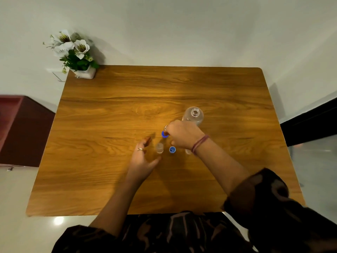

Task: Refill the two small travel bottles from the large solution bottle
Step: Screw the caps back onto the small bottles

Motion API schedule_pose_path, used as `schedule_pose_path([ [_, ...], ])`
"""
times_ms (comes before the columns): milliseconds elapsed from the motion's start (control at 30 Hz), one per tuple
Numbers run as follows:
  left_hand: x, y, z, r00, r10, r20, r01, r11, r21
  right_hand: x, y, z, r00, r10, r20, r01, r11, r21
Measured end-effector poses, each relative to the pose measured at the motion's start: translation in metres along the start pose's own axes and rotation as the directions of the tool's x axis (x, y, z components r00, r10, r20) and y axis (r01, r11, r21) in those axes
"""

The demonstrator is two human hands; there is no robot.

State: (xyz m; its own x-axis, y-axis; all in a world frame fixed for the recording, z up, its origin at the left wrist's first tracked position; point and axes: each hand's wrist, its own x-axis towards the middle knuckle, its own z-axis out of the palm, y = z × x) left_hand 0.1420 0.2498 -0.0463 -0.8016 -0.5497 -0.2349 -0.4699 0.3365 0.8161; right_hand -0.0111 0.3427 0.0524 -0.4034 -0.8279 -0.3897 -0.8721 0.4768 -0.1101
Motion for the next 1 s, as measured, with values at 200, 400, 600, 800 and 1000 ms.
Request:
schedule_pose_path([
  [200,0.019,-0.003,0.007,0.994,-0.052,0.097,0.054,0.998,-0.019,0.03,-0.014,0.013,0.965,0.05,0.258,-0.025,0.995,-0.1],
  [400,0.025,-0.006,-0.001,0.983,-0.048,0.178,0.06,0.996,-0.063,0.039,-0.014,0.031,0.949,0.083,0.306,-0.052,0.993,-0.11],
  [600,0.031,-0.007,0.001,0.976,0.001,0.219,0.011,0.998,-0.054,0.042,-0.014,0.036,0.95,0.102,0.295,-0.072,0.991,-0.11],
  [800,0.032,-0.005,-0.002,0.975,-0.001,0.223,0.015,0.998,-0.063,0.041,-0.013,0.037,0.964,0.116,0.24,-0.115,0.993,-0.019],
  [1000,0.037,0.007,-0.022,0.992,0.069,0.108,-0.045,0.977,-0.21,0.029,-0.005,0.026,0.979,0.196,0.054,-0.203,0.948,0.246],
])
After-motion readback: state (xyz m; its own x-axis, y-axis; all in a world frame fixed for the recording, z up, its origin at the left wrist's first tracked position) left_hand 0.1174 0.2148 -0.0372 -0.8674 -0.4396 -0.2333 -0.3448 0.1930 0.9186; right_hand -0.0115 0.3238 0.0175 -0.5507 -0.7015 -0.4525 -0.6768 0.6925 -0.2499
